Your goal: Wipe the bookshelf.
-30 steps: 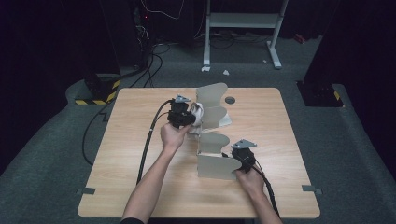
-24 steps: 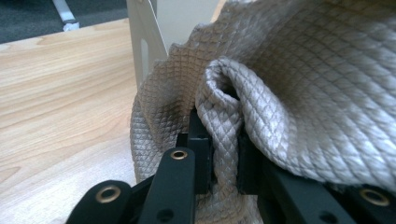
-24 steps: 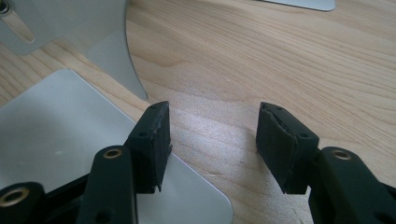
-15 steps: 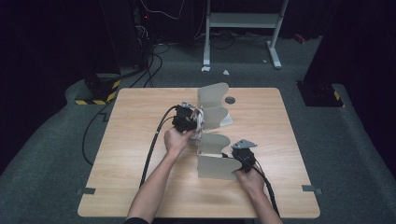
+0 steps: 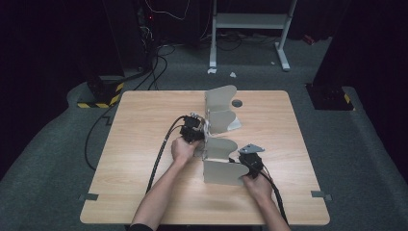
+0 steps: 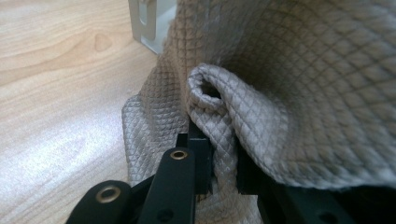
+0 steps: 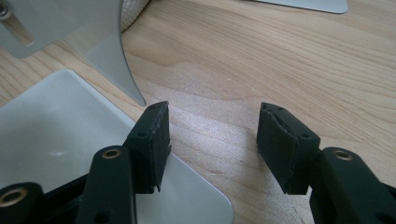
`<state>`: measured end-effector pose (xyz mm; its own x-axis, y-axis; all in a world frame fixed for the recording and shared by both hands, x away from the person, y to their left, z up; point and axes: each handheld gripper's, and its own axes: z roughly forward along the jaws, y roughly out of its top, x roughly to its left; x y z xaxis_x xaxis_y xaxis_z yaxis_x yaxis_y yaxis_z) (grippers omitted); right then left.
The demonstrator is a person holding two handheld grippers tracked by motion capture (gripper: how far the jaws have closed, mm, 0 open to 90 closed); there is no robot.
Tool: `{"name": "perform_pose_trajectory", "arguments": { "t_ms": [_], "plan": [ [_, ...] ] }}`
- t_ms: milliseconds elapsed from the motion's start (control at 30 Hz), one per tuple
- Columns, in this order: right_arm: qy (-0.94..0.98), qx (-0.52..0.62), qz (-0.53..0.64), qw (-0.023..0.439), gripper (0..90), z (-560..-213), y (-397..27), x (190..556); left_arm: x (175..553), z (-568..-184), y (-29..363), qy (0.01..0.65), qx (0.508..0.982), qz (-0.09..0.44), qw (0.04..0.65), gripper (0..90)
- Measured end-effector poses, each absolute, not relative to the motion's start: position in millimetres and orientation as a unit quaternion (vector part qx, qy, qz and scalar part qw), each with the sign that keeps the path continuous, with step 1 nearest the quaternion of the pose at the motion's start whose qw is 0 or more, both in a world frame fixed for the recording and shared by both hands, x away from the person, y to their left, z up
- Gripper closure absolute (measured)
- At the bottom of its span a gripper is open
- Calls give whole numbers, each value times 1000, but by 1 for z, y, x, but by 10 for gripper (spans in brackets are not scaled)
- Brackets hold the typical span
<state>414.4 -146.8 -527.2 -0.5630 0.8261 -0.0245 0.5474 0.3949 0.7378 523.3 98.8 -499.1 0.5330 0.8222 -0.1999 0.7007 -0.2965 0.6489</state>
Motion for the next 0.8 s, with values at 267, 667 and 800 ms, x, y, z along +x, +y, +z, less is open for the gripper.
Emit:
{"name": "perform_pose_trajectory", "arguments": {
  "t_ms": [267, 667, 800],
  "plan": [
    [810, 426, 350, 199, 425, -527, -147, 414, 520, -453, 110, 460, 778, 129, 408, 798],
    [808, 431, 348, 199, 412, -527, -142, 415, 526, -422, 110, 452, 783, 152, 400, 796],
    [808, 431, 349, 199, 415, -527, -142, 415, 527, -433, 104, 451, 795, 160, 373, 796]
  ]
}}
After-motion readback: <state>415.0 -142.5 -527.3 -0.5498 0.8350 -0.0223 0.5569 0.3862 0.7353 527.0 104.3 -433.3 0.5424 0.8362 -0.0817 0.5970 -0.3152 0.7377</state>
